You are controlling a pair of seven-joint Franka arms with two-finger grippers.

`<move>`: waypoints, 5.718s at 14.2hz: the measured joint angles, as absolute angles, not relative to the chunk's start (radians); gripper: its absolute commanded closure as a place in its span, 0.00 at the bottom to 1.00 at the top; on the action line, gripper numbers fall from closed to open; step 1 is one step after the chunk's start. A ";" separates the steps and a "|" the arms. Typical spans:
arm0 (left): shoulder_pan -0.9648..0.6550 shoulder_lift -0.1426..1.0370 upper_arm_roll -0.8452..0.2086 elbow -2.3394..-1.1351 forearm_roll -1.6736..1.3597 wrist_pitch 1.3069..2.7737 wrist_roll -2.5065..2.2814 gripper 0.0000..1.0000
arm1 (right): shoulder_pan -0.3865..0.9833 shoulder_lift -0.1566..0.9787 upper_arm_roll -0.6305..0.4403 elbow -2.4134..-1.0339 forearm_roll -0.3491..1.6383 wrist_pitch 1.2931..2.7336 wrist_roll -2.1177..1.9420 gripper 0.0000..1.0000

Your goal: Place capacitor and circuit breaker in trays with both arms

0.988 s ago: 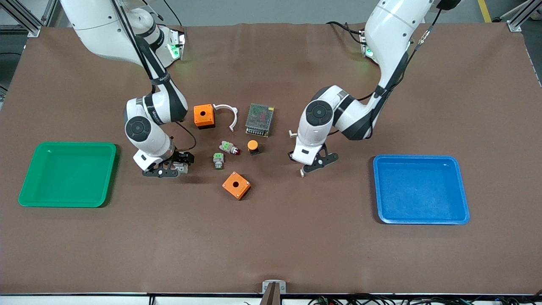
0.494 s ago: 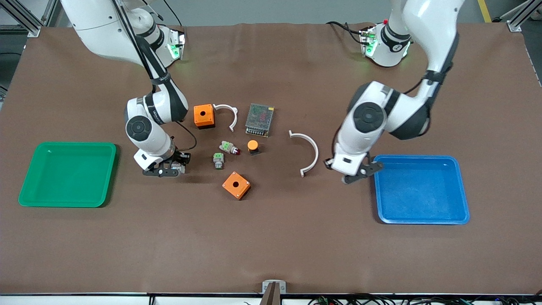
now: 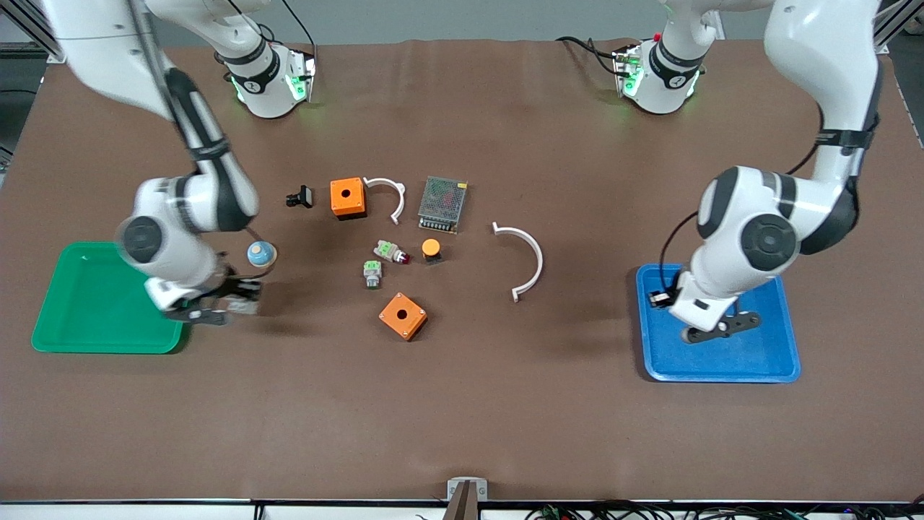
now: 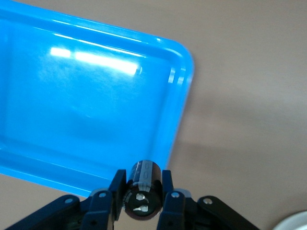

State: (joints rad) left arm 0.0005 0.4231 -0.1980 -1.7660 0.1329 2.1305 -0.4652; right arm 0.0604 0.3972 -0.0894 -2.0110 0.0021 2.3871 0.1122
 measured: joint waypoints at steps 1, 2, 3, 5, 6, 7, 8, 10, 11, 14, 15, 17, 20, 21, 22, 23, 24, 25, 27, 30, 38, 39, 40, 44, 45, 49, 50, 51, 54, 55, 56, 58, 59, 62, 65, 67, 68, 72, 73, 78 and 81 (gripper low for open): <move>0.030 0.427 -0.198 -1.768 0.133 2.129 -0.416 0.83 | -0.016 0.395 -0.091 -1.985 0.002 2.373 0.041 1.00; 0.057 0.432 -0.198 -1.770 0.133 2.129 -0.370 0.83 | -0.090 0.395 -0.092 -1.962 0.002 2.367 -0.026 1.00; 0.082 0.440 -0.197 -1.770 0.133 2.129 -0.331 0.83 | -0.156 0.398 -0.093 -1.942 0.002 2.362 -0.085 1.00; 0.123 0.461 -0.197 -1.768 0.133 2.129 -0.277 0.83 | -0.245 0.416 -0.091 -1.927 0.002 2.356 -0.143 1.00; 0.137 0.475 -0.197 -1.762 0.133 2.131 -0.259 0.83 | -0.272 0.432 -0.090 -1.927 0.002 2.356 -0.151 1.00; 0.145 0.491 -0.197 -1.751 0.133 2.133 -0.250 0.83 | -0.291 0.451 -0.090 -1.927 0.002 2.356 -0.155 1.00; 0.150 0.511 -0.197 -1.734 0.133 2.134 -0.245 0.83 | -0.306 0.472 -0.089 -1.927 0.002 2.358 -0.161 1.00; 0.151 0.564 -0.197 -1.686 0.133 2.135 -0.241 0.83 | -0.330 0.510 -0.088 -1.926 0.002 2.376 -0.176 1.00; 0.152 0.592 -0.196 -1.662 0.134 2.136 -0.236 0.83 | -0.341 0.527 -0.088 -1.924 0.002 2.391 -0.188 1.00; 0.152 0.657 -0.193 -1.622 0.146 2.142 -0.220 0.83 | -0.363 0.569 -0.086 -1.892 0.002 2.408 -0.223 1.00; 0.151 0.672 -0.193 -1.617 0.155 2.148 -0.220 0.83 | -0.368 0.579 -0.085 -1.880 0.002 2.408 -0.231 1.00; 0.151 0.694 -0.193 -1.606 0.167 2.165 -0.220 0.83 | -0.374 0.591 -0.082 -1.868 0.002 2.408 -0.241 0.99; 0.158 0.709 -0.193 -1.598 0.180 2.188 -0.220 0.82 | -0.374 0.594 -0.078 -1.860 0.002 2.408 -0.244 0.83; 0.161 0.711 -0.192 -1.598 0.180 2.194 -0.220 0.82 | -0.374 0.597 -0.077 -1.856 0.002 2.408 -0.248 0.34; 0.164 0.713 -0.191 -1.598 0.181 2.195 -0.219 0.81 | -0.374 0.599 -0.075 -1.850 0.002 2.408 -0.262 0.01; 0.167 0.714 -0.191 -1.598 0.181 2.195 -0.219 0.80 | -0.374 0.602 -0.074 -1.842 0.002 2.408 -0.285 0.00; 0.169 0.714 -0.191 -1.598 0.181 2.195 -0.219 0.80 | -0.374 0.603 -0.074 -1.835 0.002 2.408 -0.309 0.00; 0.169 0.714 -0.191 -1.598 0.181 2.195 -0.219 0.76 | -0.374 0.603 -0.074 -1.826 0.002 2.407 -0.324 0.00; 0.169 0.715 -0.191 -1.598 0.181 2.195 -0.219 0.42 | -0.371 0.603 -0.070 -1.808 0.002 2.399 -0.338 0.00; 0.169 0.714 -0.191 -1.597 0.181 2.195 -0.219 0.03 | -0.348 0.602 -0.061 -1.744 0.002 2.298 -0.341 0.00; 0.239 0.445 -0.223 -1.623 0.112 1.957 -0.133 0.01 | -0.206 0.562 -0.059 -1.380 0.002 1.755 -0.208 0.00; 0.247 0.398 -0.226 -1.639 0.092 1.927 -0.116 0.01 | -0.181 0.554 -0.059 -1.373 0.002 1.735 -0.172 0.00; 0.252 0.350 -0.228 -1.655 0.077 1.899 -0.109 0.01 | -0.159 0.545 -0.059 -1.369 0.002 1.711 -0.145 0.00; 0.267 0.170 -0.230 -1.678 -0.006 1.774 -0.090 0.01 | -0.095 0.469 -0.059 -1.363 0.002 1.600 -0.122 0.00; 0.276 0.131 -0.230 -1.677 -0.012 1.741 -0.079 0.01 | -0.082 0.442 -0.059 -1.360 0.002 1.571 -0.121 0.00; 0.285 0.046 -0.230 -1.609 -0.019 1.597 -0.074 0.01 | -0.048 0.336 -0.059 -1.358 0.002 1.480 -0.120 0.00; 0.285 0.044 -0.230 -1.581 -0.020 1.577 -0.074 0.01 | -0.045 0.318 -0.059 -1.359 0.002 1.467 -0.120 0.00; 0.285 0.044 -0.230 -1.553 -0.019 1.568 -0.074 0.01 | -0.041 0.302 -0.058 -1.361 0.002 1.459 -0.120 0.00; 0.285 0.045 -0.230 -1.500 -0.019 1.564 -0.074 0.01 | -0.018 0.259 -0.058 -1.371 0.002 1.444 -0.087 0.00; 0.285 0.045 -0.230 -1.490 -0.019 1.564 -0.074 0.01 | -0.011 0.246 -0.058 -1.372 0.002 1.436 -0.075 0.00; 0.284 0.045 -0.231 -1.484 -0.019 1.564 -0.074 0.01 | -0.006 0.238 -0.058 -1.372 0.002 1.433 -0.067 0.00; 0.283 0.046 -0.235 -1.480 -0.019 1.563 -0.074 0.01 | -0.004 0.233 -0.060 -1.373 0.002 1.431 -0.061 0.00; 0.282 0.048 -0.236 -1.479 -0.019 1.563 -0.074 0.01 | -0.005 0.233 -0.063 -1.375 0.002 1.431 -0.060 0.00; 0.282 0.054 -0.236 -1.479 -0.019 1.563 -0.074 0.01 | -0.006 0.233 -0.069 -1.372 0.001 1.437 -0.060 0.00; 0.284 0.060 -0.236 -1.479 -0.019 1.563 -0.075 0.01 | -0.006 0.233 -0.071 -1.368 0.000 1.440 -0.060 0.00; 0.285 0.062 -0.236 -1.479 -0.019 1.563 -0.075 0.01 | -0.006 0.233 -0.071 -1.368 0.000 1.443 -0.053 0.00; 0.285 0.062 -0.236 -1.479 -0.019 1.563 -0.075 0.01 | -0.006 0.233 -0.072 -1.368 0.000 1.445 -0.045 0.00; 0.284 0.062 -0.236 -1.478 -0.019 1.563 -0.075 0.01 | -0.007 0.227 -0.071 -1.371 0.000 1.442 -0.043 0.00; 0.284 0.063 -0.236 -1.478 -0.019 1.563 -0.075 0.01 | -0.007 0.214 -0.071 -1.381 0.000 1.437 -0.043 0.00; 0.234 0.065 -0.208 -1.476 -0.020 1.562 -0.076 0.01 | -0.007 0.050 -0.071 -1.503 0.000 1.427 -0.043 0.00; 0.109 0.065 -0.080 -1.472 -0.020 1.560 -0.077 0.01 | -0.007 -0.031 -0.069 -1.553 0.000 1.427 -0.043 0.00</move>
State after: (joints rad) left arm 0.1086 0.0648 -0.0800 -1.4717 -0.0195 1.5602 -0.0770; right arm -0.0066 -0.0312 -0.0691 -1.5527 0.0004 1.4271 -0.0429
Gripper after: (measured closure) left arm 0.004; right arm 0.000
